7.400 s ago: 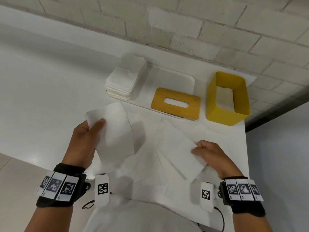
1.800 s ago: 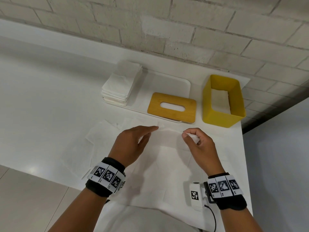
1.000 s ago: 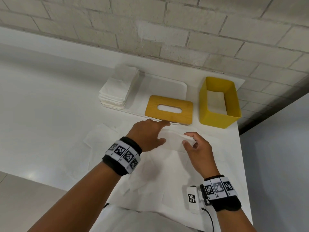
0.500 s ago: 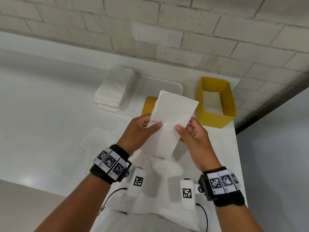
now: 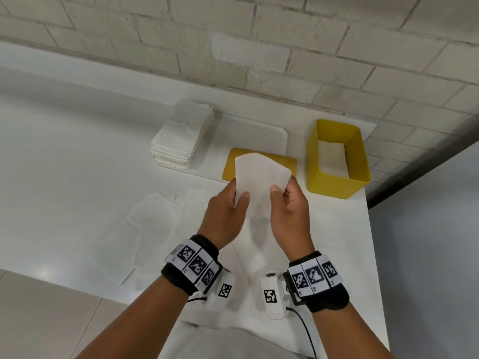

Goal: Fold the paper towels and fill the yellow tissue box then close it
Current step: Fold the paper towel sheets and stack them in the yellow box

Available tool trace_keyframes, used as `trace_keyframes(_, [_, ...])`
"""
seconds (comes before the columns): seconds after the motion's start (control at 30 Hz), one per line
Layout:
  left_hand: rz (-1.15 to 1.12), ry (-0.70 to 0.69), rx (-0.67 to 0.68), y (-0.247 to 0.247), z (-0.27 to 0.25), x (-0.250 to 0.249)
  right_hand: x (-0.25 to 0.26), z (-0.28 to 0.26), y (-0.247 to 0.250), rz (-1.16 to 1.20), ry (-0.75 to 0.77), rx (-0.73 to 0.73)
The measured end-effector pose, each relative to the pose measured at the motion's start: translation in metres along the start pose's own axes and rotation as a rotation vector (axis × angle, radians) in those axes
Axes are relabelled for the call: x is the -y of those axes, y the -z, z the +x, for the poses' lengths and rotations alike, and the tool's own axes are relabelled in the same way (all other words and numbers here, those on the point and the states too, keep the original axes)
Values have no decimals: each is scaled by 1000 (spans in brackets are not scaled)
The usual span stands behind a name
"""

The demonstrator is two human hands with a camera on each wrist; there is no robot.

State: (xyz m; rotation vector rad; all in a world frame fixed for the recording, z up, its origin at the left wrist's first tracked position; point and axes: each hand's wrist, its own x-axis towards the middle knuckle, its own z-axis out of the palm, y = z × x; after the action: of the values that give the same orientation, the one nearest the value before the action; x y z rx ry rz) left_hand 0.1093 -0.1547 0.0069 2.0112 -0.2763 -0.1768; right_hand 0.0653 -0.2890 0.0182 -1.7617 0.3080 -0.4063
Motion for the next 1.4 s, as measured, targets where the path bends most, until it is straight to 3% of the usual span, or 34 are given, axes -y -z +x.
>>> trace_keyframes(0.2, [45,57,58,-4,-7,15,-24,-9,2,-51,-86,11])
trace_keyframes(0.63, [74,78,39,-3,-1,12,-27,-12,7,-32,-130,41])
trace_keyframes(0.7, [-48,131,6,0,4,11,-28,-11,12,-16,-156,23])
trace_keyframes(0.77, [-378,243,-2,2,10,9,-30,-9,20,34,-202,-4])
trace_keyframes(0.87, [-835,362,100,3,14,0,-31,-10,29,240,-306,1])
trace_keyframes(1.0, [-969,425,184,-2,18,-4,-22,-17,27,639,-447,31])
trace_keyframes(1.17, [-787,412,183,-5,11,2,-25,-16,30,608,-506,-131])
trace_keyframes(1.27, [-652,415,77,8,5,16,-24,-4,52,763,-516,-333])
trace_keyframes(1.4, [-501,423,48,31,-10,43,-19,29,89,908,-451,-575])
